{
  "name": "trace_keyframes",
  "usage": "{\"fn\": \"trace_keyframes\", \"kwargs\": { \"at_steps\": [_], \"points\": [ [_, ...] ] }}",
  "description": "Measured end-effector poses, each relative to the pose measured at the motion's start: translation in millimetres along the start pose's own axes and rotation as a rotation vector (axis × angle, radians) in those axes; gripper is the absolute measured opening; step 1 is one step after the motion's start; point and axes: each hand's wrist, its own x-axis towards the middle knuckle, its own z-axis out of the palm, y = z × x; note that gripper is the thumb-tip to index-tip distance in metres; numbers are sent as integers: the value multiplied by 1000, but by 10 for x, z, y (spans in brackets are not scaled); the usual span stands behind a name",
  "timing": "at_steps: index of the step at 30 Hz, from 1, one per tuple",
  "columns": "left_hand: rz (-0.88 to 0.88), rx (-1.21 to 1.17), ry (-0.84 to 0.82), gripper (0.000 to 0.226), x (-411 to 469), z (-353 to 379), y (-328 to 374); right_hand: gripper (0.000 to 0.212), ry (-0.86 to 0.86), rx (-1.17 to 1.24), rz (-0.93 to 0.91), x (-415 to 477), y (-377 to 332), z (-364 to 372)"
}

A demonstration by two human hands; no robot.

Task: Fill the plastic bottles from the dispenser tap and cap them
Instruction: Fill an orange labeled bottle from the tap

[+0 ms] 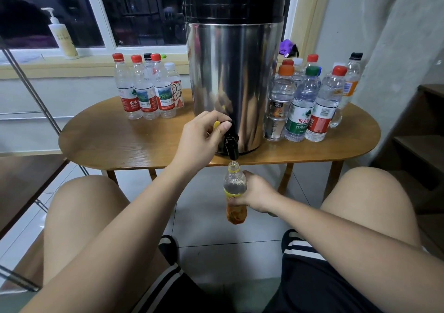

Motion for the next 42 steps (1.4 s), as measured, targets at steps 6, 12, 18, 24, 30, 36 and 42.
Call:
{"fn": "trace_keyframes", "kwargs": {
  "at_steps": [6,12,18,24,30,36,42],
  "points": [
    [-190,-73,-17,29,-149,-178,-20,72,-8,15,-9,-25,-7,-27],
    [-313,116,-317,38,-412,-235,-181,68,-27,28,-29,-93,8,-22],
    [-300,103,-388,42,-477,-126,-144,64,-66,5,-74,-154,-50,12],
    [-253,145,-419,39,-532,-36,-134,64,-81,-34,-118,-180,-100,38],
    [-210,315,-433,43,-528,21,-79,56,-102,-81,-140,-217,-101,32],
    [-167,593,-481,65,-478,45,-15,61,-105,-72,-169,-260,-104,79],
    [-145,337,-472,38,-527,-4,-89,63,-92,-66,-163,-241,-146,68]
  ]
}}
